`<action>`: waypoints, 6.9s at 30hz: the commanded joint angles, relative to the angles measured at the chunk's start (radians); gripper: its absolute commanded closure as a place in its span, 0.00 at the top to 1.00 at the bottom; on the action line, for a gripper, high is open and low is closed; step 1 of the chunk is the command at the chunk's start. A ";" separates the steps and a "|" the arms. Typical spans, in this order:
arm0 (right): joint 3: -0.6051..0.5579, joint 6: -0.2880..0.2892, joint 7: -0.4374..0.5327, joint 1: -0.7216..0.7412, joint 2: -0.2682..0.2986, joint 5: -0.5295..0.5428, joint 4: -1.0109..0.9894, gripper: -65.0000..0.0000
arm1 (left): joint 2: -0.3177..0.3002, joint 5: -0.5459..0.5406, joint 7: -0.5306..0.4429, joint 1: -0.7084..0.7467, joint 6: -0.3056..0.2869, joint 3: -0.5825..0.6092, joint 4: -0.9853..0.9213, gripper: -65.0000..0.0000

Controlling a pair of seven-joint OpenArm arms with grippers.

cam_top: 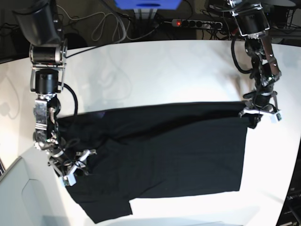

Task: Fold the T-shirt properly
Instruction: 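Release and regrasp the shirt edge with the right gripper, then lift the shirt with both grippers and pull it toward the robot, then release the shirt and move both grippers down to the hem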

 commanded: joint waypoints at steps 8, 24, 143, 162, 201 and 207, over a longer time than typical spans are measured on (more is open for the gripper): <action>0.004 -0.001 0.028 0.028 0.022 0.013 0.015 0.65 | -0.019 -0.006 0.033 -0.039 -0.001 -0.009 0.027 0.58; 0.038 0.000 0.024 -0.153 0.125 0.014 0.236 0.65 | -0.009 -0.015 0.033 0.033 -0.001 -0.011 -0.040 0.60; 0.501 0.003 -0.331 -0.857 0.189 0.014 0.742 0.02 | 0.218 -0.017 0.332 0.479 -0.002 -0.385 0.474 0.00; 0.533 0.002 -0.331 -0.912 0.183 0.014 0.871 0.48 | 0.217 -0.018 0.332 0.502 -0.002 -0.388 0.486 0.33; 0.230 0.000 -0.377 -0.127 0.076 0.013 0.343 0.57 | -0.193 -0.004 0.065 -0.271 -0.002 0.178 -0.260 0.57; 0.219 0.000 -0.374 -0.121 0.048 0.013 0.320 0.57 | -0.199 -0.004 -0.111 -0.510 -0.002 0.453 -0.628 0.57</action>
